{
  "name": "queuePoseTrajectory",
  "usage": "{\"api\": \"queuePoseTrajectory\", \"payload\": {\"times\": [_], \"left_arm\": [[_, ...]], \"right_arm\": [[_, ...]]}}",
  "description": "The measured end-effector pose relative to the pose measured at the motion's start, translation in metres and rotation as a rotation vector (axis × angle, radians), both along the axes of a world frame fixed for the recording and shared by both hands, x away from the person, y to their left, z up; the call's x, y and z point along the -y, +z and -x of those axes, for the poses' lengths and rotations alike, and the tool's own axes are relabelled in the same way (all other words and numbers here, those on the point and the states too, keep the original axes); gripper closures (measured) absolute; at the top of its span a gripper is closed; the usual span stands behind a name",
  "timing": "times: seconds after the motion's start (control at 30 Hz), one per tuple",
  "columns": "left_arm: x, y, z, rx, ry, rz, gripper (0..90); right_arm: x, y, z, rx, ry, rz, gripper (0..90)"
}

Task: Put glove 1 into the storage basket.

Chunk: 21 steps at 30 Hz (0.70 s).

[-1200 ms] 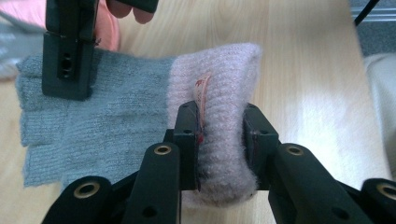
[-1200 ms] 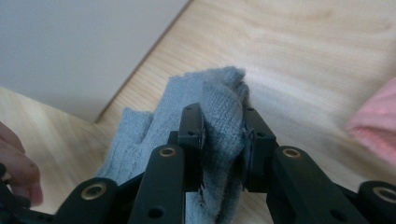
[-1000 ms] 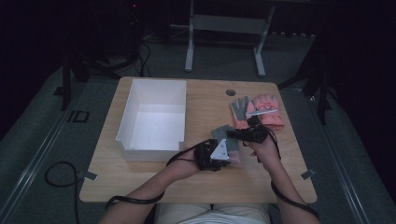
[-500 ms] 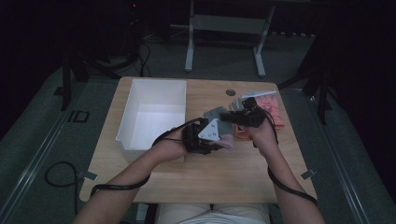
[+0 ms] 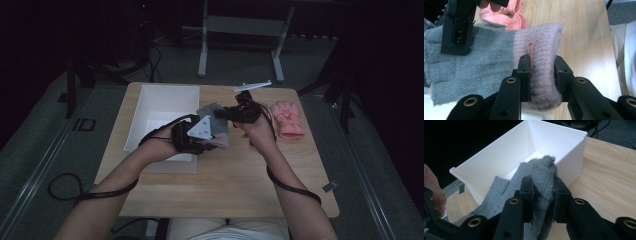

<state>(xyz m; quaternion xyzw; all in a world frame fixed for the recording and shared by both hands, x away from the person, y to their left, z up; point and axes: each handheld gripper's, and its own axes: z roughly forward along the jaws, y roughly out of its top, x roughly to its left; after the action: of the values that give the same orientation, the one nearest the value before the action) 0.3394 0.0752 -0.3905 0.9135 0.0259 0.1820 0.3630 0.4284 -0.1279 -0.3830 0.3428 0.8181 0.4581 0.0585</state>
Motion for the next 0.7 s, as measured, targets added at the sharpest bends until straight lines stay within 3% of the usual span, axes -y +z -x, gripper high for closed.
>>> {"api": "queuePoseTrajectory", "payload": {"times": [0.37, 0.7], "left_arm": [[-0.045, -0.002, -0.006, -0.036, 0.04, -0.044, 71.2], [-0.091, -0.017, -0.009, -0.082, 0.062, -0.075, 71.2]], "right_arm": [[-0.051, -0.002, -0.008, 0.001, 0.04, 0.005, 74.2], [-0.102, -0.019, -0.014, -0.041, 0.069, 0.005, 74.2]]}}
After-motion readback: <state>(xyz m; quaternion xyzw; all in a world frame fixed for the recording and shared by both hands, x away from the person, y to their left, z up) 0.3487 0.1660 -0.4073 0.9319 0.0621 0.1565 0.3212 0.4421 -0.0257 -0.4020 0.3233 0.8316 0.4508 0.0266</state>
